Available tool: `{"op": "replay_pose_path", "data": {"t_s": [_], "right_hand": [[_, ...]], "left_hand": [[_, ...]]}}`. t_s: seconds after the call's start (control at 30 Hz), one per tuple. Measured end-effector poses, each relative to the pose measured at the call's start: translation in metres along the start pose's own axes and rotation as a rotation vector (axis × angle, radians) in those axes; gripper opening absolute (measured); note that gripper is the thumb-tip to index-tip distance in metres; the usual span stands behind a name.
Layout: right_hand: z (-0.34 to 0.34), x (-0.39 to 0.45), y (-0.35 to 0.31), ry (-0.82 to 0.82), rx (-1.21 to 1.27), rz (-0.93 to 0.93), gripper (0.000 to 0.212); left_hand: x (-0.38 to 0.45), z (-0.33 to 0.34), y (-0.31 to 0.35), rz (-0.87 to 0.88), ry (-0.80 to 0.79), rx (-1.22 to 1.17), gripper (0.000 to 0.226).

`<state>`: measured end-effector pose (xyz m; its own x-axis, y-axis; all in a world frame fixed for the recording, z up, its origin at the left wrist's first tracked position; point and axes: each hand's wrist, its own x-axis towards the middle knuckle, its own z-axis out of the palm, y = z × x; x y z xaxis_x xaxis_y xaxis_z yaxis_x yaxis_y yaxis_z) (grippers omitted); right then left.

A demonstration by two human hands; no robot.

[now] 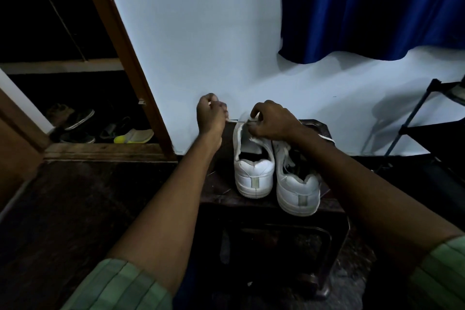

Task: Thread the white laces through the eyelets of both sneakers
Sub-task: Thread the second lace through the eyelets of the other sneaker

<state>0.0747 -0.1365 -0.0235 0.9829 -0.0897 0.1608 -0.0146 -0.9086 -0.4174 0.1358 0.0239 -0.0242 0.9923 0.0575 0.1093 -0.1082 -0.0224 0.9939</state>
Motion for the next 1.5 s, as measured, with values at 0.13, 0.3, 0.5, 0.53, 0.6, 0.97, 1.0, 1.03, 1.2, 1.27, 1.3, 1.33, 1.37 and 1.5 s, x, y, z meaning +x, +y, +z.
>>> {"op": "replay_pose_path", "data": {"t_s": [0.13,0.3,0.5,0.53,0.6,0.97,1.0,1.03,1.2,1.27,1.3,1.33,1.37,1.5], "right_hand": [[-0.001,0.0,-0.002,-0.012,-0.012,0.014,0.045],[-0.001,-0.001,-0.003,-0.015,-0.015,0.021,0.043],[-0.001,-0.001,-0.003,-0.014,-0.023,0.013,0.045],[-0.001,-0.001,-0.003,-0.011,-0.024,0.014,0.044],[0.0,-0.001,-0.003,-0.008,-0.025,0.015,0.044],[0.001,-0.002,-0.003,-0.006,-0.015,0.028,0.044],[0.001,-0.002,-0.003,-0.007,-0.015,0.026,0.044],[0.0,-0.002,-0.003,-0.008,-0.017,0.022,0.044],[0.001,-0.002,-0.002,-0.014,-0.023,0.016,0.045],[0.001,-0.003,-0.004,-0.013,-0.025,0.013,0.045],[0.0,-0.003,-0.005,-0.013,-0.027,0.012,0.045],[0.0,-0.003,-0.005,-0.015,-0.027,0.013,0.045],[0.0,-0.003,-0.004,-0.015,-0.027,0.015,0.045],[0.0,-0.003,-0.003,-0.005,-0.02,0.011,0.045]], "left_hand": [[0.001,-0.011,-0.02,0.261,-0.267,0.87,0.021],[0.001,-0.013,-0.022,0.231,-0.299,1.039,0.059],[-0.007,-0.008,0.01,-0.116,-0.127,-0.256,0.034],[-0.004,-0.011,0.014,-0.212,-0.111,-0.489,0.036],[0.003,-0.016,0.015,-0.217,-0.079,-0.525,0.04],[-0.007,-0.001,-0.009,0.348,-0.252,0.895,0.054],[-0.009,-0.001,-0.006,0.344,-0.226,0.716,0.053],[-0.009,-0.001,-0.001,0.261,-0.177,0.476,0.05],[0.008,-0.017,0.015,-0.215,0.024,-0.556,0.041],[0.01,-0.024,0.008,-0.055,-0.063,-0.072,0.046],[0.008,-0.025,0.001,0.064,-0.129,0.305,0.044],[0.006,-0.024,-0.007,0.131,-0.176,0.608,0.037],[0.002,-0.022,-0.011,0.146,-0.238,0.766,0.034],[-0.001,-0.01,-0.016,0.209,-0.38,1.014,0.038]]}}
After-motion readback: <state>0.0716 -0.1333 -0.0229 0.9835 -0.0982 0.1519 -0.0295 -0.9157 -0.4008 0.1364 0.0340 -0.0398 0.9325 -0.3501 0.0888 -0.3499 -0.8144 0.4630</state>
